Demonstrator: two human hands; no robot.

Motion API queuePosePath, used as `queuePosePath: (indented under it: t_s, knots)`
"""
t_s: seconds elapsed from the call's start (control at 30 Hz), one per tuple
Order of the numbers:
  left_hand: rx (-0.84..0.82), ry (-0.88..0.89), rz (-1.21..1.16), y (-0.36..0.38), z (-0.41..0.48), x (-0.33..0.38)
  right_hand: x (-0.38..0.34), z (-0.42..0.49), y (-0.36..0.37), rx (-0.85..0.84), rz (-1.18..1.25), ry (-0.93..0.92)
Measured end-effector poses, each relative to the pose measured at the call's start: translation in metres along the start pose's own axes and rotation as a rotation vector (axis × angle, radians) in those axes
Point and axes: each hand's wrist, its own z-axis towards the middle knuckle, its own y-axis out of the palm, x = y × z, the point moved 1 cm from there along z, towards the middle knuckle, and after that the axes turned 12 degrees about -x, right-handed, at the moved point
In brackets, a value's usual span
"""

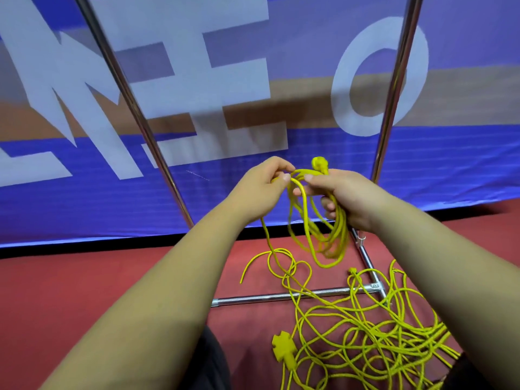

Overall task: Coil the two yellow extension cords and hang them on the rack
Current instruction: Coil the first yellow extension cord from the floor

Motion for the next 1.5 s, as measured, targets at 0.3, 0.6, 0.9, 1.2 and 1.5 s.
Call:
queuePosePath:
  t_s: [0.3, 0.6, 0.9, 1.2, 1.5]
  knots:
    - [-0.543, -0.147, -0.440, 0.007, -0.004, -0.045, -0.006, -0.007, 0.009, -0.023, 0.074, -0.068]
    - [-1.003, -0.441, -0.133, 0.054, -0.013, -0.101, -0.027, -0.025, -0.013, 0.066, 0.371, -0.220]
    - [-0.825, -0.414, -0.270, 0.066, -0.008, -0.089, -0.033, -0.034, -0.022, 0.024, 0.447, -0.324]
    - [0.492, -0.237, -0.466, -0.032, 0.019, -0.096, -0.025, -0.057, -0.024, -0.240, -0.100, -0.084]
    - [0.120, -0.145, -0.855, -0.041, 0.006, -0.051, 0.009, -0.040, -0.019, -0.156, -0.393, 0.218]
